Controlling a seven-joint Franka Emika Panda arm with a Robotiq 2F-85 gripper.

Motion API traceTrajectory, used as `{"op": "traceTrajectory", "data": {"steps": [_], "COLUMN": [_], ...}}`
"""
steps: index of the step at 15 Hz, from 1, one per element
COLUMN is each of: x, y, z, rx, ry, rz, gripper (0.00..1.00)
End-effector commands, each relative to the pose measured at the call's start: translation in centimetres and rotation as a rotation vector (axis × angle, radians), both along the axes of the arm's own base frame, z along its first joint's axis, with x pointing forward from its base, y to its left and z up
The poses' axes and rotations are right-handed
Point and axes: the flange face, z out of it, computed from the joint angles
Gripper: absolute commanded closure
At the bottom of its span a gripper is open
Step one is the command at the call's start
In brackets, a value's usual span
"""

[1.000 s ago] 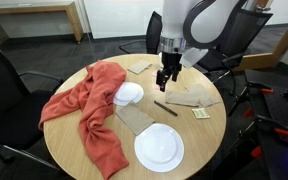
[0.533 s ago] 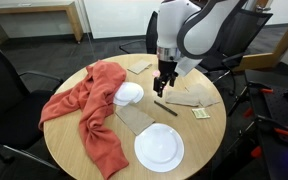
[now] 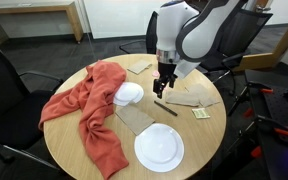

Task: Put the pen in the cup

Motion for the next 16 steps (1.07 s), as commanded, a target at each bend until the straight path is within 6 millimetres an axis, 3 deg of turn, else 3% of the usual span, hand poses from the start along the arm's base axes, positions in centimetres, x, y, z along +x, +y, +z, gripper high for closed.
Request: {"op": "traceTrajectory", "data": {"steps": [1, 8, 16], "x": [1.0, 2.2, 3.1], "y": [0.2, 0.4, 0.8], "z": [-1.8, -5.5, -7.5], "rx": [-0.018, -0.013, -0.017], "ry": [-0.039, -0.098, -0.084], "rz": [-0.023, -0.006, -0.003], "gripper": [0.0, 0.0, 0.0]}}
